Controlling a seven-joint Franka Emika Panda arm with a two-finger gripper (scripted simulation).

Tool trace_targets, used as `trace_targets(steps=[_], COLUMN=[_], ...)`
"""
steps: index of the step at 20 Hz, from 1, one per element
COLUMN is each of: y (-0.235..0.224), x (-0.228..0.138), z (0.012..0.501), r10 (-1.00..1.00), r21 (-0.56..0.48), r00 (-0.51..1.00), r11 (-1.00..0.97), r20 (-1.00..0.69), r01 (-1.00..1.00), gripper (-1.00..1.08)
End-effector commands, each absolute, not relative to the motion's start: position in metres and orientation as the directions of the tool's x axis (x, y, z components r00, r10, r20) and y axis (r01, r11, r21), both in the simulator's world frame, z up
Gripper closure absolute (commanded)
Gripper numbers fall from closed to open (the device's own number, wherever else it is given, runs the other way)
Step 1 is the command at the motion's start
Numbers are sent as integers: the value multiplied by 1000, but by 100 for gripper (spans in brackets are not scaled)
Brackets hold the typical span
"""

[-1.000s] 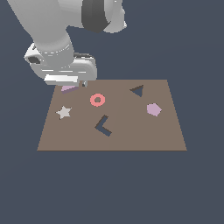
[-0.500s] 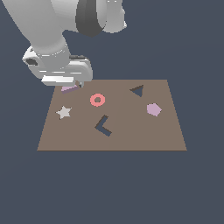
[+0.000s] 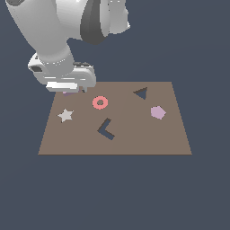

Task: Insert a designated object into the corresponding slot on a board.

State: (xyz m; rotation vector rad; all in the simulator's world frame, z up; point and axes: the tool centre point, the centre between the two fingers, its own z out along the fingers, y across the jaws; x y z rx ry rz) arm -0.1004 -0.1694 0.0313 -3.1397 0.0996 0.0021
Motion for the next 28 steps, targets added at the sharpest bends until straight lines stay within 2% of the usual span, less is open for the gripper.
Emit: trace_targets(steps=[1,13,17,22,28], y=[-170,-169,-155,-109,-18], x=[-100,-100,-92,-75,-62], z=[30,31,31,33,36], r10=[-63,-62,-11,146,428], r21=[0,0,0,1,1], r00=[998,998,1000,989,904], r11=[-998,-998,-1000,-989,-904], r20=[0,1,1,1,1], r01=[-63,-62,-11,146,428], gripper=[108,108,108,108,108])
